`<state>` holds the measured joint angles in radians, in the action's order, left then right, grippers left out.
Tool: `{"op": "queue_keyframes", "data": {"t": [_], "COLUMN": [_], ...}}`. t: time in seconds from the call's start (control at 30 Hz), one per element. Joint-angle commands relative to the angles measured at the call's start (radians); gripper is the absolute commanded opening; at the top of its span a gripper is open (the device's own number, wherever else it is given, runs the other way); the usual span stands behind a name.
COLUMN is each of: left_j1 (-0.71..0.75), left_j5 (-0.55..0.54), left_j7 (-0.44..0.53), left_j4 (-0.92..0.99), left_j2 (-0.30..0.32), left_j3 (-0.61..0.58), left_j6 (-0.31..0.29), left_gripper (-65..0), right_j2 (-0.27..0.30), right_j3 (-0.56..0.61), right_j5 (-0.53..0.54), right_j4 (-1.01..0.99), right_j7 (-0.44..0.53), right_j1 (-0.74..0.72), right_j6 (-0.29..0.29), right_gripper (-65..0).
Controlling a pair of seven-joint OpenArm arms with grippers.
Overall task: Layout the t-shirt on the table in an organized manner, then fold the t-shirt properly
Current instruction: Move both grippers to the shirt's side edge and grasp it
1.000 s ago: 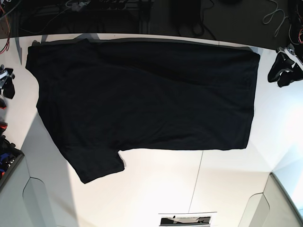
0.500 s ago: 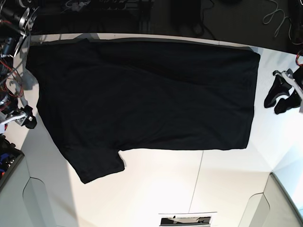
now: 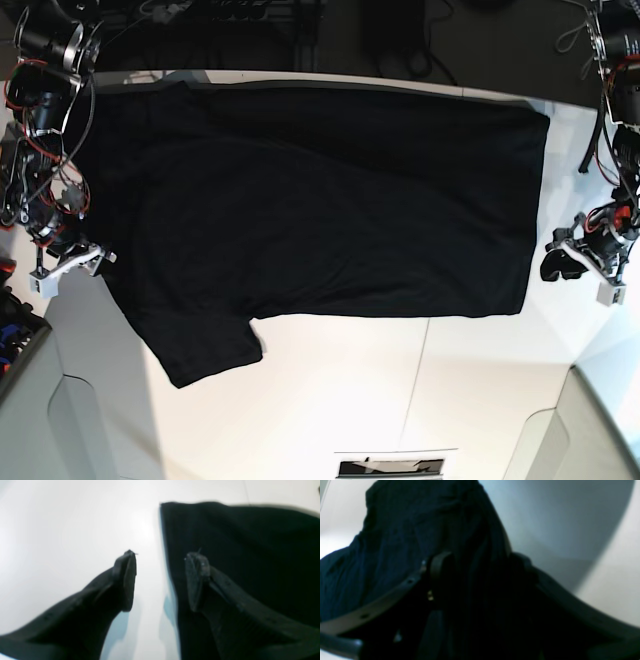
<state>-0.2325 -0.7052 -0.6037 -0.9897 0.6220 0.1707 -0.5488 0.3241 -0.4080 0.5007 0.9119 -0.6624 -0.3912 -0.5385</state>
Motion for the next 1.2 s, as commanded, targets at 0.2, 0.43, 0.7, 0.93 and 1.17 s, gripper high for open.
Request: {"op": "queue_keyframes", "data": {"t": [0.2, 0.43, 0.7, 0.93, 1.17], "left_j1": [-0.222, -0.302, -0.302, -0.302, -0.301], "left_j5": [-0.045, 0.009, 0.018, 0.019, -0.158], "left_j7": [0.069, 0.074, 0.041, 0.039, -0.029], "left_j4": [0.333, 0.504, 0.504, 0.504, 0.476], "left_j2": [0.001, -0.076, -0.124, -0.126, -0.072], "left_j3": [-0.050, -0.055, -0.055, -0.055, -0.055], "left_j6": [-0.010, -0.013, -0.043, -0.047, -0.149], "left_gripper": [-30.6, -30.6, -32.6, -59.1, -65.0], "right_j2": [0.007, -0.008, -0.031, -0.055, -0.043], "right_j3": [0.000, 0.001, 0.001, 0.003, 0.003], "right_j5": [-0.003, 0.049, 0.050, 0.016, 0.004], "right_j4": [0.006, 0.006, 0.006, 0.006, 0.030], "right_j7": [-0.029, -0.030, -0.019, 0.011, 0.011], "right_j1": [-0.013, -0.013, -0.016, -0.018, -0.018], "right_j6": [0.011, 0.009, 0.005, 0.000, -0.026], "right_gripper": [-30.5, -30.5, -30.5, -36.2, -65.0]}}
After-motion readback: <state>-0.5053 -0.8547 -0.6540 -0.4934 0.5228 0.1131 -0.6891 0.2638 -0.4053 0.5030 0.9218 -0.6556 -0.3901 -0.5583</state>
